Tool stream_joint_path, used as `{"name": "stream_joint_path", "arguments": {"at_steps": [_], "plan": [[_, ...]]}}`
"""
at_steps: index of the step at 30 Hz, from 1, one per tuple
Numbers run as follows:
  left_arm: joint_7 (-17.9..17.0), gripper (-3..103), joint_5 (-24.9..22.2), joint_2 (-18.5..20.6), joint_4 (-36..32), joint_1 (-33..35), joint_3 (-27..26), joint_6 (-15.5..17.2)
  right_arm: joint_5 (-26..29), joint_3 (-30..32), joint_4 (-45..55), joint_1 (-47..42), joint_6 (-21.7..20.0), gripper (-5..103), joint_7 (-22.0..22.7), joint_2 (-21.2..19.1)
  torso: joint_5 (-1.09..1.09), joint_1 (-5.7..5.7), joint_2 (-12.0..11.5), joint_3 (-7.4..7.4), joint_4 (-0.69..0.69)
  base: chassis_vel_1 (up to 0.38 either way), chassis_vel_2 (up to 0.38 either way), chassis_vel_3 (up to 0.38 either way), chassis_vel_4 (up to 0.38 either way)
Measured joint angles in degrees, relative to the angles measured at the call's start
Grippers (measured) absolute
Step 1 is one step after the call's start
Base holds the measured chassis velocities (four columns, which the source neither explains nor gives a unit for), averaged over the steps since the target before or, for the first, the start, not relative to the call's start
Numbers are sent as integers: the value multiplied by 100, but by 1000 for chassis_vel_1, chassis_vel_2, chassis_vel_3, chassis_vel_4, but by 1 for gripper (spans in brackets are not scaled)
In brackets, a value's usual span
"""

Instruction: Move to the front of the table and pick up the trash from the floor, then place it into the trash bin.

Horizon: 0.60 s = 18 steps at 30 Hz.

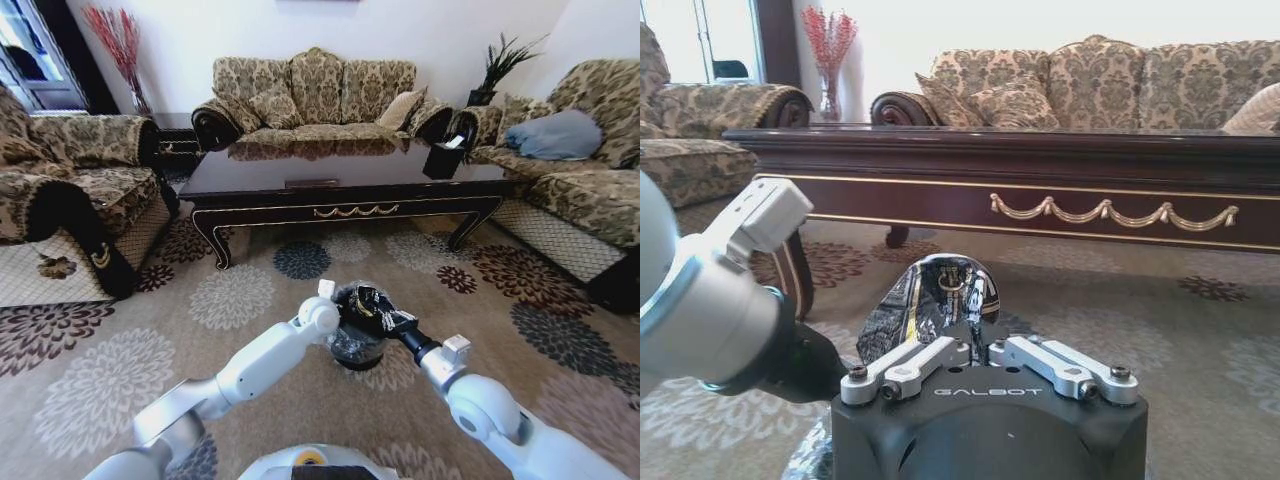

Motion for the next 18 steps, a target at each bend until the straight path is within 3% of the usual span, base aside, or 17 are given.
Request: {"name": "stream_joint_path", "arguments": {"at_steps": [5,8,11,13,15,17,18], "plan": [[-11,3,-41,-26,-20,-2,15,0,-33,-11,-69,-17,0,22,41,57,0,0,0,0,-1,0,0,0,0],[-20,3,-45,-14,-24,-2,12,0,-34,-8,-71,-43,0,28,42,62,-1,0,0,0,-1,0,0,0,0],[-29,3,-37,37,-39,30,-68,0,-34,20,-69,-66,2,44,61,91,-1,0,0,0,-1,0,0,0,0],[-29,3,-35,50,-40,43,-85,-1,-33,25,-65,-68,2,44,67,98,-1,0,0,0,-1,0,0,0,0],[-25,3,-20,274,-110,142,-202,-4,-18,98,4,-126,3,61,109,139,-3,0,0,0,-3,0,0,0,0],[-5,3,-19,411,-161,155,-221,-4,-17,120,24,-150,6,61,118,152,-3,0,0,0,-3,0,0,0,0],[14,3,-36,768,-292,174,-260,-4,-33,175,44,-220,32,71,137,204,-3,0,0,0,0,0,0,0,0]]}}
